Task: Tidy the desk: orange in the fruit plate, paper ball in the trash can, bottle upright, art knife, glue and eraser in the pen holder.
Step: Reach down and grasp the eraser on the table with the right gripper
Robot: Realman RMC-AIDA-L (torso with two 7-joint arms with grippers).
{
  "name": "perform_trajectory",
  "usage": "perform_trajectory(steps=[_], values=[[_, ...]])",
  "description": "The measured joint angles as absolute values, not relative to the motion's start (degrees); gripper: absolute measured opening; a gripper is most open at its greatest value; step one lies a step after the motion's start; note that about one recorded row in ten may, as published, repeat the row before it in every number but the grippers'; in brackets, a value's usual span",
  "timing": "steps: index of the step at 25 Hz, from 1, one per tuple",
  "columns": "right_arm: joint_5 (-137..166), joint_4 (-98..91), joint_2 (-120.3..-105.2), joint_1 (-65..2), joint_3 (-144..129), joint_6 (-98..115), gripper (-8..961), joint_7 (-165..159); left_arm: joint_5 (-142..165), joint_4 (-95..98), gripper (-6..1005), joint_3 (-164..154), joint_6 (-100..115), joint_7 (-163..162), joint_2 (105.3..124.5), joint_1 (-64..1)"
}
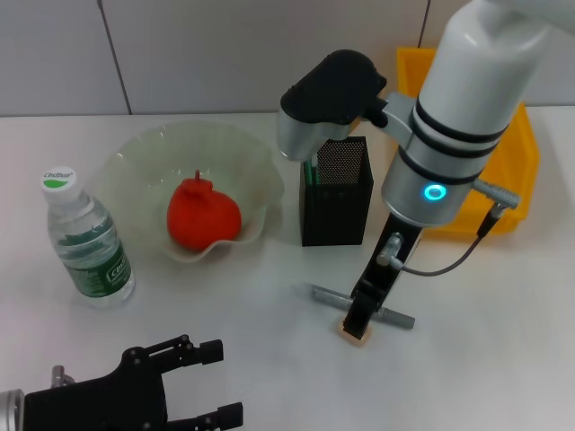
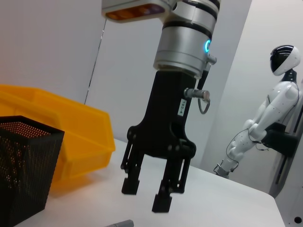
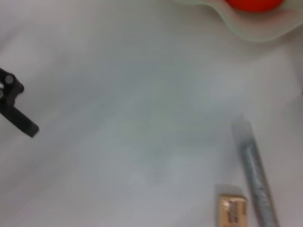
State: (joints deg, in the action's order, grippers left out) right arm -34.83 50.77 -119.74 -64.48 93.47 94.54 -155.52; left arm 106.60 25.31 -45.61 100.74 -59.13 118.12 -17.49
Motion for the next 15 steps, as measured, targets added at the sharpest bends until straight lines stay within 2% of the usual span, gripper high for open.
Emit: perform_trajectory(steps=[15], values=[[-37.8, 43.1, -119.79, -63.3, 88.8, 85.2, 664, -154.7, 106.6, 25.3, 802, -45.6, 101.0, -59.0, 118.12, -17.3]])
